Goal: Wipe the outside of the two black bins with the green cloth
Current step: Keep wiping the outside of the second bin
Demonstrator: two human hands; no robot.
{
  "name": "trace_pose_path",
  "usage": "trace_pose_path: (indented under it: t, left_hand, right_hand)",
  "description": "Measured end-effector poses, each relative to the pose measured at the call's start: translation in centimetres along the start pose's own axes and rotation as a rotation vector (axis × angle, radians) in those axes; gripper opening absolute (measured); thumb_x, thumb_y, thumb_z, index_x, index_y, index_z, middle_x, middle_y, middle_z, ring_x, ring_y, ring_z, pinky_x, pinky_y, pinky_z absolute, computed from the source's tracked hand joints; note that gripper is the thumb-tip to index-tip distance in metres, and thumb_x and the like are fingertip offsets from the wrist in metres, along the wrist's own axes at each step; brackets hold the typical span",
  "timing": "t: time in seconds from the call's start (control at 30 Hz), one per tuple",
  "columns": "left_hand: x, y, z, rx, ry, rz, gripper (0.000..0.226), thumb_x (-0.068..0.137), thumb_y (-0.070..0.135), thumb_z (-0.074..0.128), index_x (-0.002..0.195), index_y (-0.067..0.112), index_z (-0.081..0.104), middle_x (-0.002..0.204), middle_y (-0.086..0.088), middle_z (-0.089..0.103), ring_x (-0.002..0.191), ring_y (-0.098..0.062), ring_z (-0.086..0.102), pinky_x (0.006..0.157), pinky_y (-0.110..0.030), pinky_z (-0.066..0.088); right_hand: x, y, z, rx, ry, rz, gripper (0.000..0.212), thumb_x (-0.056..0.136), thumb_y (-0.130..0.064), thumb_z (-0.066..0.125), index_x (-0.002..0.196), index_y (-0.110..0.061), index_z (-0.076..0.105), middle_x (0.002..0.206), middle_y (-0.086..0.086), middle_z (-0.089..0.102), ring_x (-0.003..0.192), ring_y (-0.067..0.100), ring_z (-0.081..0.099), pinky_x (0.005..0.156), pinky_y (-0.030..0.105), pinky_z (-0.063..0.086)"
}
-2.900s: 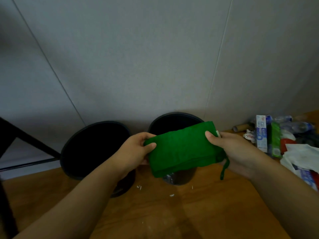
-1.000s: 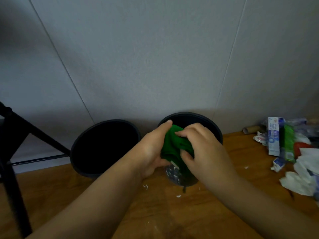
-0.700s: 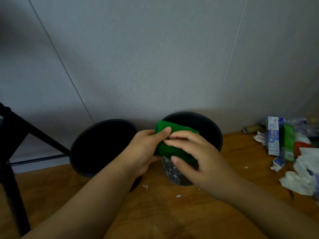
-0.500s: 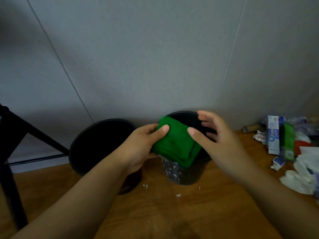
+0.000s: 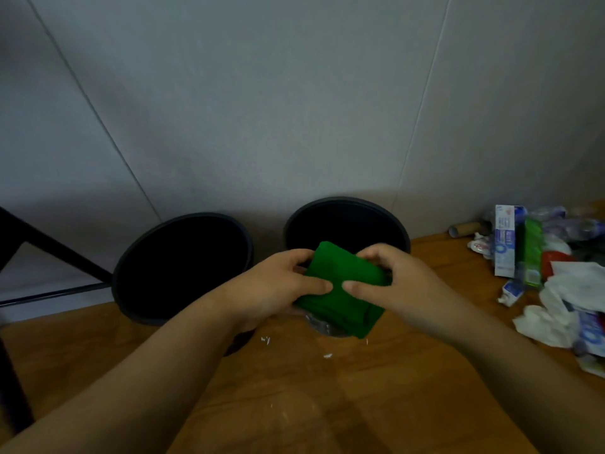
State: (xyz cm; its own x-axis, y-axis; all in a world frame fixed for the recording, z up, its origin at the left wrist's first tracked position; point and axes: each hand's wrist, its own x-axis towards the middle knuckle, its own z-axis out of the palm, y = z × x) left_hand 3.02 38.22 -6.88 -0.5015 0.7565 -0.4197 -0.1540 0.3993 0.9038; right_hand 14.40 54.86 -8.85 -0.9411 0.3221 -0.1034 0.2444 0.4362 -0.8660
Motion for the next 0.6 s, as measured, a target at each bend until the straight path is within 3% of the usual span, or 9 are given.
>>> trace_pose_path:
  t: [0.07, 0.17, 0.27, 0.4, 0.47, 0.6]
  left_hand:
    - [0.3, -0.4, 0.3, 0.035, 0.017, -0.006, 0.037, 0.092, 0.002, 0.063, 0.128, 0.009, 0.057, 0.117, -0.015, 0.07, 0.104, -0.028, 0.07, 0.094, -0.046, 0.056]
    - [0.8, -0.7, 0.8, 0.026, 0.107, -0.007, 0.03, 0.09, 0.004, 0.067, 0.12, 0.003, 0.061, 0.109, -0.016, 0.072, 0.098, -0.027, 0.072, 0.09, -0.046, 0.058]
    - [1.0, -0.8, 1.1, 0.101, 0.171, 0.032, 0.028, 0.091, 0.012, 0.069, 0.117, 0.011, 0.062, 0.102, -0.011, 0.072, 0.092, -0.023, 0.073, 0.086, -0.04, 0.06]
    - [1.1, -0.7, 1.6, 0.242, 0.208, 0.035, 0.025, 0.093, 0.023, 0.067, 0.117, 0.02, 0.06, 0.094, -0.001, 0.068, 0.085, -0.014, 0.071, 0.076, -0.031, 0.062]
    - [1.3, -0.9, 1.6, 0.204, 0.223, -0.01, 0.025, 0.092, 0.023, 0.067, 0.115, 0.02, 0.06, 0.096, -0.002, 0.067, 0.086, -0.015, 0.071, 0.073, -0.031, 0.063]
    - [1.6, -1.3, 1.7, 0.05, 0.262, -0.102, 0.029, 0.088, 0.021, 0.073, 0.115, 0.015, 0.062, 0.102, -0.008, 0.072, 0.087, -0.021, 0.074, 0.073, -0.033, 0.063]
  right_hand:
    - [-0.1, 0.0, 0.2, -0.185, -0.041, -0.089, 0.048, 0.086, -0.031, 0.069, 0.128, -0.037, 0.045, 0.11, -0.014, 0.055, 0.094, 0.002, 0.059, 0.069, 0.019, 0.055]
    - [-0.1, -0.3, 0.8, -0.361, 0.01, -0.23, 0.05, 0.088, -0.036, 0.064, 0.132, -0.036, 0.041, 0.117, -0.016, 0.048, 0.099, -0.001, 0.052, 0.078, 0.02, 0.052]
    - [0.0, -0.3, 1.1, -0.475, 0.085, -0.31, 0.056, 0.09, -0.033, 0.062, 0.138, -0.033, 0.034, 0.12, -0.017, 0.047, 0.103, 0.001, 0.051, 0.077, 0.015, 0.047]
    - [-0.3, -0.6, 1.2, -0.603, 0.135, -0.397, 0.056, 0.094, -0.029, 0.056, 0.142, -0.033, 0.028, 0.129, -0.01, 0.05, 0.106, 0.006, 0.051, 0.078, 0.021, 0.049]
    - [-0.5, -0.7, 1.4, -0.662, 0.089, -0.405, 0.063, 0.093, -0.039, 0.055, 0.146, -0.031, 0.022, 0.139, -0.009, 0.042, 0.116, 0.007, 0.045, 0.086, 0.021, 0.047]
    - [-0.5, 0.0, 2.3, -0.882, 0.039, -0.396, 0.105, 0.073, -0.068, 0.066, 0.15, -0.022, 0.012, 0.147, -0.002, 0.031, 0.128, 0.017, 0.039, 0.1, 0.033, 0.044]
